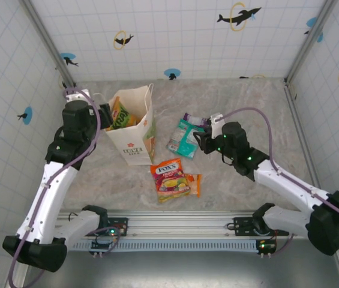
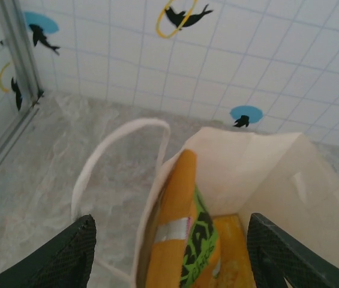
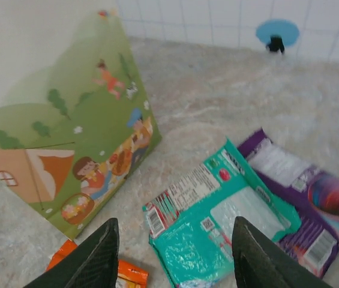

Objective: Place the snacks into the paper bag

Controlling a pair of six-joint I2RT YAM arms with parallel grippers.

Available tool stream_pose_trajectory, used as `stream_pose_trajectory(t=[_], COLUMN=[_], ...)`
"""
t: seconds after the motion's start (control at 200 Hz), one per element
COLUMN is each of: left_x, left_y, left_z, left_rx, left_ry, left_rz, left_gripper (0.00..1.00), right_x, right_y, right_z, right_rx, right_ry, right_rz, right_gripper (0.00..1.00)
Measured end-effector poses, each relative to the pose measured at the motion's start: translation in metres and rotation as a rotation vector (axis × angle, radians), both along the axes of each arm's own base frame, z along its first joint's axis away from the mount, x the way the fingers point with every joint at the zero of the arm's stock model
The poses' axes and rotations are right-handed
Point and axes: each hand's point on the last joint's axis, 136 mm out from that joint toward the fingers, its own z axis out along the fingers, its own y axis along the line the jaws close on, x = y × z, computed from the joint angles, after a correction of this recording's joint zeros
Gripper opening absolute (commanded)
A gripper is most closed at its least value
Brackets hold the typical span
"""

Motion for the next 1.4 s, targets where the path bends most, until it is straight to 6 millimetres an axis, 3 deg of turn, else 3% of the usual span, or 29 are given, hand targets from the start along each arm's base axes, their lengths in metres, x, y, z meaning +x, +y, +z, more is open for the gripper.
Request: stream_pose_trajectory(t=[0.175, 0.4, 0.5, 0.896, 1.241, 1.401], left_x=[0.002, 0.005, 0.004, 0.006, 0.006, 0.006], left_y=[0.021, 0.018, 0.017, 0.009, -0.001, -0.003], left_z=[-0.012, -0.031, -0.035, -0.057, -0.058, -0.057], left_rx=[-0.104, -0.198, -0.224, -0.301, -0.340, -0.350], left_ry=[0.058, 0.122, 0.134, 0.188, 0.187, 0.185], left_rz=[0.030, -0.006, -0.010, -0.047, -0.098, -0.104], left_gripper=[0.70, 0.70, 0.70, 0.60, 0.58, 0.58], right_x=[0.012, 0.004, 0.008, 0.023, 0.030, 0.034], right_y=[-0.008, -0.006, -0.008, 0.004, 0.012, 0.015], right_z=[-0.045, -0.106, -0.123, -0.150, -0.160, -0.168], right_rx=[0.139, 0.268, 0.296, 0.388, 0.440, 0.462], right_ry=[0.288, 0.533, 0.587, 0.656, 0.672, 0.682], right_rz=[-0.132, -0.240, -0.285, -0.304, -0.304, -0.313], right_gripper=[0.48, 0.48, 0.48, 0.48, 0.44, 0.36])
